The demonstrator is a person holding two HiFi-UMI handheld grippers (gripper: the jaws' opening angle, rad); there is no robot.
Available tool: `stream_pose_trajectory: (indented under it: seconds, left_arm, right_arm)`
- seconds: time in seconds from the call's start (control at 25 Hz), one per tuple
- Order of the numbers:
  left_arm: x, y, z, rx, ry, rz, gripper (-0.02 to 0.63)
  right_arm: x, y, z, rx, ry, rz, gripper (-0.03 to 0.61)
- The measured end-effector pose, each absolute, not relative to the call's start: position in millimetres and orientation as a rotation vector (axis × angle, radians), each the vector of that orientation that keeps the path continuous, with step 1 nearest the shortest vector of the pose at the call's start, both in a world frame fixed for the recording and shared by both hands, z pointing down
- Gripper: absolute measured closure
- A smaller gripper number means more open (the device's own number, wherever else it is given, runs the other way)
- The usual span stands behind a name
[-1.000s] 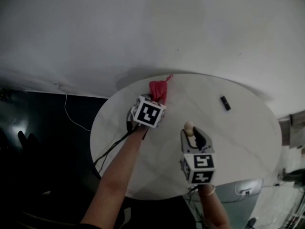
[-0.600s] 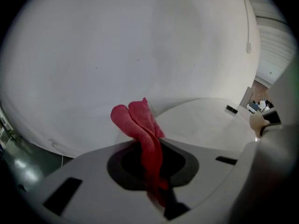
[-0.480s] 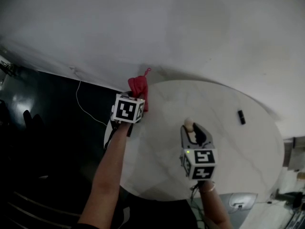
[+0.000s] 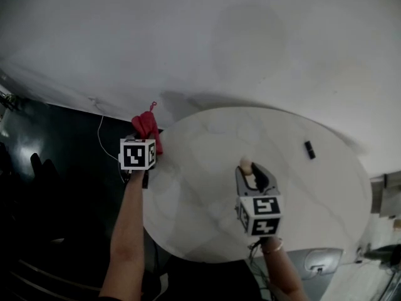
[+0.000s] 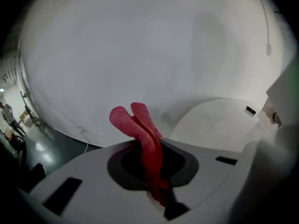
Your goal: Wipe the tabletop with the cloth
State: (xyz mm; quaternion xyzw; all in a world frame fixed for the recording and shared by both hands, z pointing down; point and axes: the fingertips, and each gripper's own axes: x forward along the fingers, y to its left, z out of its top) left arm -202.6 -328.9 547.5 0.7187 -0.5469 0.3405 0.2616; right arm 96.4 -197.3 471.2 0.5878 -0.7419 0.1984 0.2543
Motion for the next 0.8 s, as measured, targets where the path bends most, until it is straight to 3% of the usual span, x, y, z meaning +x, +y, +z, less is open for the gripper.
stream_pose_trajectory:
  seconds: [0.28, 0.8]
  left_arm:
    - [-222, -296, 515, 1.975, -1.592, 0.839, 0.572]
    - [-139, -244, 450, 2.199, -1.555, 0.659, 0.572]
  right_arm:
    - [115, -178, 470, 1.638, -1.991, 0.546, 0.439]
    - [127, -155, 485, 1.588, -1.965, 0.551, 0.439]
